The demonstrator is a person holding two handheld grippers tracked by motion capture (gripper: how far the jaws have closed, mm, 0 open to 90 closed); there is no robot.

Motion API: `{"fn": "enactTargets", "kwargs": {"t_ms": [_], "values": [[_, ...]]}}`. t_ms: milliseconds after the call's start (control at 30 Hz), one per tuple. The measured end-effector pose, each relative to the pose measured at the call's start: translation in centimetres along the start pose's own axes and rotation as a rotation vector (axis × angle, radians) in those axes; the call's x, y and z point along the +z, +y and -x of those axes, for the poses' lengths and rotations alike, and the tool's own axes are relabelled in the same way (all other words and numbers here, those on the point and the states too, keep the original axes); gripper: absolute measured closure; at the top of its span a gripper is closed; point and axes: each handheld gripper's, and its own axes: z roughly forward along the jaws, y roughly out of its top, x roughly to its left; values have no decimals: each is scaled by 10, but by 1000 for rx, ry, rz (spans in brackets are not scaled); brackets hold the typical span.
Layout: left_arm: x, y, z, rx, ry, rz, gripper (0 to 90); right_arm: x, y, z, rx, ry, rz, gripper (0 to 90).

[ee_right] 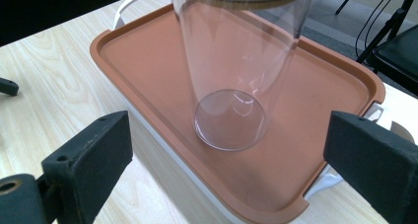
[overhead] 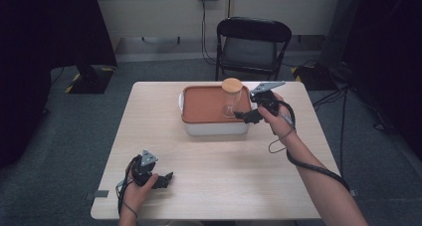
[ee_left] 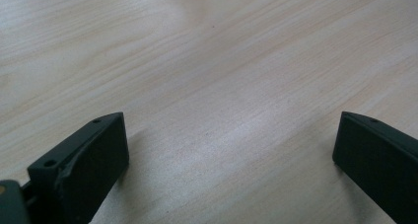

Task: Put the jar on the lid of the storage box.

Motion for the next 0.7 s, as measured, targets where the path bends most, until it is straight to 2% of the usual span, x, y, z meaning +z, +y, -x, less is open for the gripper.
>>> {"fn": "enactTargets", "kwargs": {"t_ms": [700], "values": [[0,0,0,0,0,0,1,-8,-12,0,1,15,-6,35]]}}
